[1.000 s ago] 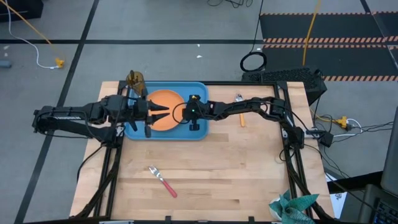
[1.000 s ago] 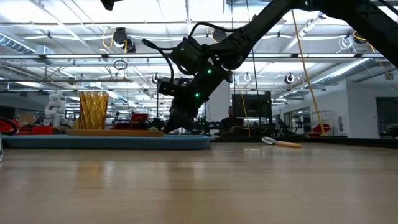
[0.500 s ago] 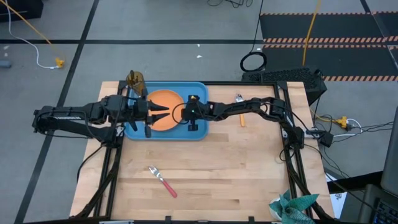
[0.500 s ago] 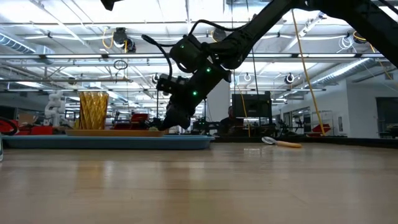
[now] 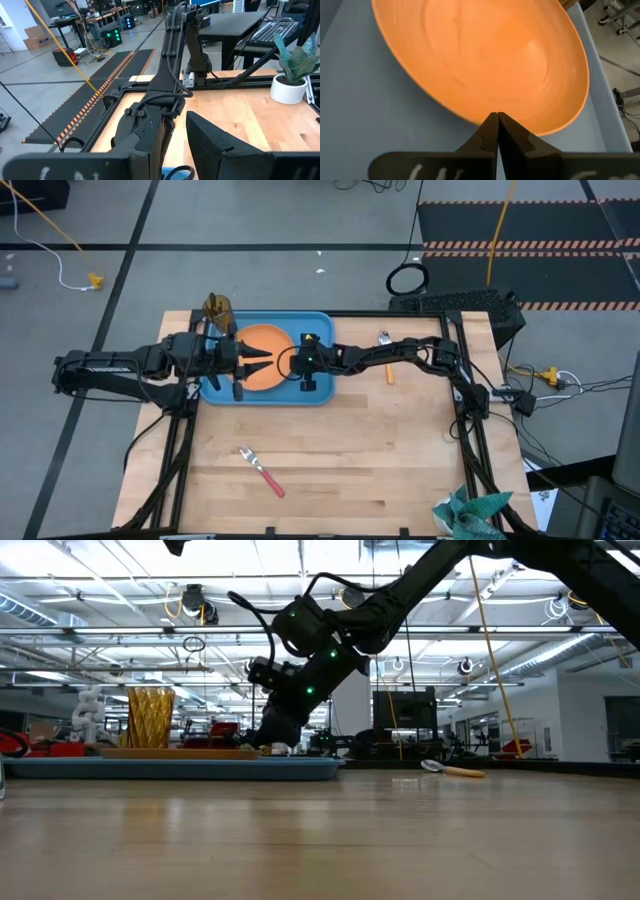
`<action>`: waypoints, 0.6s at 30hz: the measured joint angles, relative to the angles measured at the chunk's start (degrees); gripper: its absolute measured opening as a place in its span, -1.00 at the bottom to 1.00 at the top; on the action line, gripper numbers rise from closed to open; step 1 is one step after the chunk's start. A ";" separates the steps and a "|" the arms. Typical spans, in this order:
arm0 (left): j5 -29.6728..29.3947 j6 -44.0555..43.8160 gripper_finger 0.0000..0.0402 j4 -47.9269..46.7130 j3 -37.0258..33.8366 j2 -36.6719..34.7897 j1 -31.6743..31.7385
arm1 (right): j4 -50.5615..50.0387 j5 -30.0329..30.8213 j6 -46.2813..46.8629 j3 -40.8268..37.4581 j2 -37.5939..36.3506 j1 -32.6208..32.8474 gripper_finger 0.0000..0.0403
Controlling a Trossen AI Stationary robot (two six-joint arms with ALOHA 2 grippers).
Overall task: Pick and place plate/cup/fork/spoon on tray
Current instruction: Put the red fork on the blue tray
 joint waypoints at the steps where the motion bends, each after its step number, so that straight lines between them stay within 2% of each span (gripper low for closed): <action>1: 0.00 -0.01 -0.53 0.00 0.00 0.00 -0.01 | -0.07 0.01 -0.03 0.00 0.00 0.00 -1.00; 7: 0.00 -0.01 -0.53 -0.83 0.00 0.00 -0.01 | -1.05 0.47 -1.15 0.00 -1.97 0.31 -1.00; 13: 0.53 -0.37 -0.53 -1.58 0.00 0.00 0.01 | -5.05 0.13 -1.47 0.00 -7.46 1.49 -1.00; 18: 7.70 -0.25 -0.53 -1.97 0.00 0.33 -0.28 | -13.18 0.13 -1.55 0.00 -12.53 3.25 -1.00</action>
